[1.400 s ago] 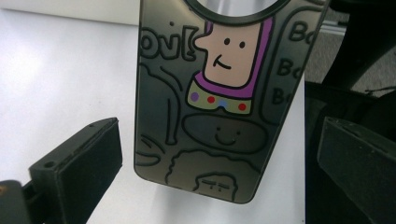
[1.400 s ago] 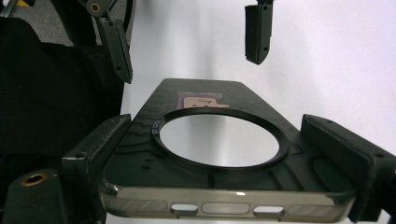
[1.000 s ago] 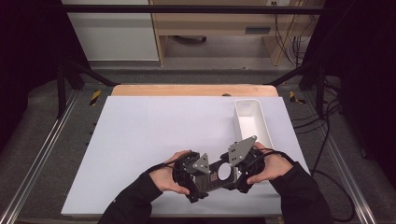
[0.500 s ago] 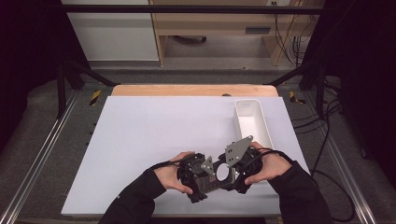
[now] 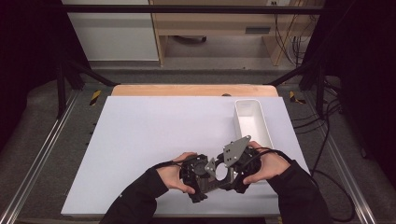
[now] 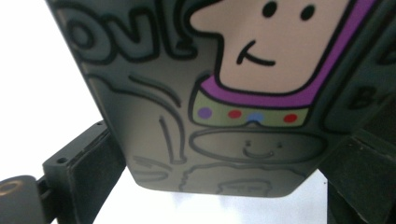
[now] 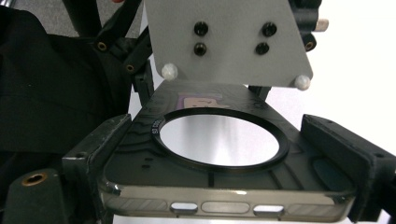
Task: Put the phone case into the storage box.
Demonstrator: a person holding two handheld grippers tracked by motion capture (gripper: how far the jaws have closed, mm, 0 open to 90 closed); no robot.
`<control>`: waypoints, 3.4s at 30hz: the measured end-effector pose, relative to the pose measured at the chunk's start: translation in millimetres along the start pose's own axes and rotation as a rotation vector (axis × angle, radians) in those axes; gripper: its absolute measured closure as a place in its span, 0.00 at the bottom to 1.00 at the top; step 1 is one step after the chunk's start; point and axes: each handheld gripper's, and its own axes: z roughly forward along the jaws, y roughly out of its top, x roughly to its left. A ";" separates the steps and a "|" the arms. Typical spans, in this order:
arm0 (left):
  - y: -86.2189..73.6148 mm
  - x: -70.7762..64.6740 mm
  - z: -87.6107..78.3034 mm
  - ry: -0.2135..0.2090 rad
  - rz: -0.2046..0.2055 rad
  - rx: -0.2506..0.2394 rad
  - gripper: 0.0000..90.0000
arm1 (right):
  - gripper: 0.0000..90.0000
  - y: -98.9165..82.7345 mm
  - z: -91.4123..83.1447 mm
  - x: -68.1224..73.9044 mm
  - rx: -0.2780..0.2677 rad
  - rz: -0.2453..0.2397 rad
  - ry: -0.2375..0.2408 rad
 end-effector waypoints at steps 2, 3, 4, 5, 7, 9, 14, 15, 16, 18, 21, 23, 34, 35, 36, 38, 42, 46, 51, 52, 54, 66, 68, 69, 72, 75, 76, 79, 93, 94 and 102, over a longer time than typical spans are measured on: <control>0.4 -0.2 0.6 -0.001 0.004 0.003 0.06 | 0.14 0.1 0.0 0.3 0.000 0.000 0.000; 0.5 -0.3 0.7 -0.001 0.006 0.004 0.08 | 0.14 0.1 0.0 0.6 0.000 0.002 0.000; 0.5 -0.3 0.7 0.000 0.008 0.004 0.09 | 0.14 0.2 0.0 0.6 -0.001 0.001 0.001; 0.3 -0.6 0.8 0.003 0.006 0.001 0.11 | 0.14 0.1 0.1 0.7 0.000 0.001 0.001; 0.1 -0.3 0.3 0.005 0.012 0.004 0.12 | 0.14 0.1 0.3 0.6 0.000 0.000 0.004; 0.2 -0.5 0.3 0.008 0.015 0.008 0.12 | 0.14 0.2 0.5 0.6 0.000 0.001 0.004; 0.0 -0.6 0.3 0.017 0.022 0.004 0.12 | 0.13 0.1 0.8 0.7 -0.003 -0.002 -0.001; -0.1 -0.7 0.1 0.018 0.022 0.000 0.12 | 0.13 0.1 0.5 0.8 -0.004 -0.002 -0.002; -0.2 -0.7 -0.2 0.022 0.023 -0.006 0.13 | 0.13 0.1 0.1 0.7 -0.007 -0.001 -0.003; -0.4 -0.8 -1.1 0.030 0.024 -0.015 0.13 | 0.13 0.2 -1.0 0.9 -0.012 0.000 -0.007; -0.8 -0.6 -2.0 0.041 0.030 -0.027 0.13 | 0.13 0.0 -2.5 1.0 -0.017 0.001 -0.012; -1.2 -0.8 -2.3 0.040 0.022 -0.036 0.13 | 0.12 0.0 -3.2 0.9 -0.018 0.006 -0.017; -6.1 0.5 -6.0 0.051 0.000 -0.074 0.13 | 0.04 0.3 -3.0 0.4 -0.035 0.033 -0.028; -6.9 0.8 -6.7 0.053 0.000 -0.074 0.13 | 0.04 0.5 -4.1 0.3 -0.047 0.037 -0.033; -8.0 0.8 -7.0 0.053 -0.001 -0.076 0.13 | 0.04 0.6 -5.5 0.2 -0.058 0.039 -0.042; -10.5 0.5 -7.1 0.055 -0.016 -0.095 0.13 | 0.02 0.5 -8.8 -0.7 -0.085 0.040 -0.056; -17.6 1.4 -8.3 0.065 -0.035 -0.111 0.13 | 0.02 -0.9 -16.5 -0.5 -0.138 0.049 -0.075; -25.0 1.4 -10.5 0.065 -0.055 -0.135 0.13 | 0.01 -4.4 -23.7 0.6 -0.197 0.063 -0.081; -34.3 0.0 -13.7 0.084 -0.072 -0.192 0.13 | 0.01 -11.8 -28.4 2.0 -0.240 0.074 -0.104; -36.1 0.2 -14.3 0.092 -0.074 -0.203 0.13 | 0.02 -12.9 -28.6 2.3 -0.245 0.078 -0.109; -39.6 0.0 -15.2 0.098 -0.086 -0.234 0.13 | 0.02 -16.5 -28.5 2.8 -0.258 0.083 -0.114; -56.3 -5.7 -15.9 0.094 -0.137 -0.388 0.13 | 0.02 -30.9 -21.7 8.5 -0.319 0.115 -0.128; -58.1 -7.1 -14.9 0.097 -0.140 -0.414 0.13 | 0.02 -31.9 -20.4 9.4 -0.328 0.117 -0.125; -58.8 -7.5 -14.6 0.097 -0.142 -0.424 0.13 | 0.02 -32.1 -19.7 9.9 -0.332 0.119 -0.123; -60.8 -7.8 -14.0 0.097 -0.150 -0.456 0.13 | 0.02 -32.3 -17.6 11.0 -0.341 0.120 -0.120; -61.6 -7.9 -13.7 0.093 -0.157 -0.484 0.13 | 0.02 -31.6 -15.3 12.2 -0.351 0.120 -0.117; -61.6 -8.3 -13.5 0.092 -0.157 -0.490 0.13 | 0.02 -31.4 -14.6 12.4 -0.355 0.119 -0.116; -61.3 -9.4 -12.7 0.099 -0.153 -0.507 0.13 | 0.02 -30.8 -12.3 12.7 -0.360 0.121 -0.113; -57.8 -9.6 -15.6 0.112 -0.138 -0.551 0.13 | 0.02 -27.1 -5.5 10.3 -0.378 0.122 -0.106; -57.2 -9.1 -16.1 0.113 -0.136 -0.552 0.13 | 0.02 -26.6 -5.2 10.2 -0.377 0.121 -0.105; -52.2 -7.6 -15.8 0.114 -0.127 -0.564 0.13 | 0.03 -24.2 -3.8 7.6 -0.388 0.119 -0.105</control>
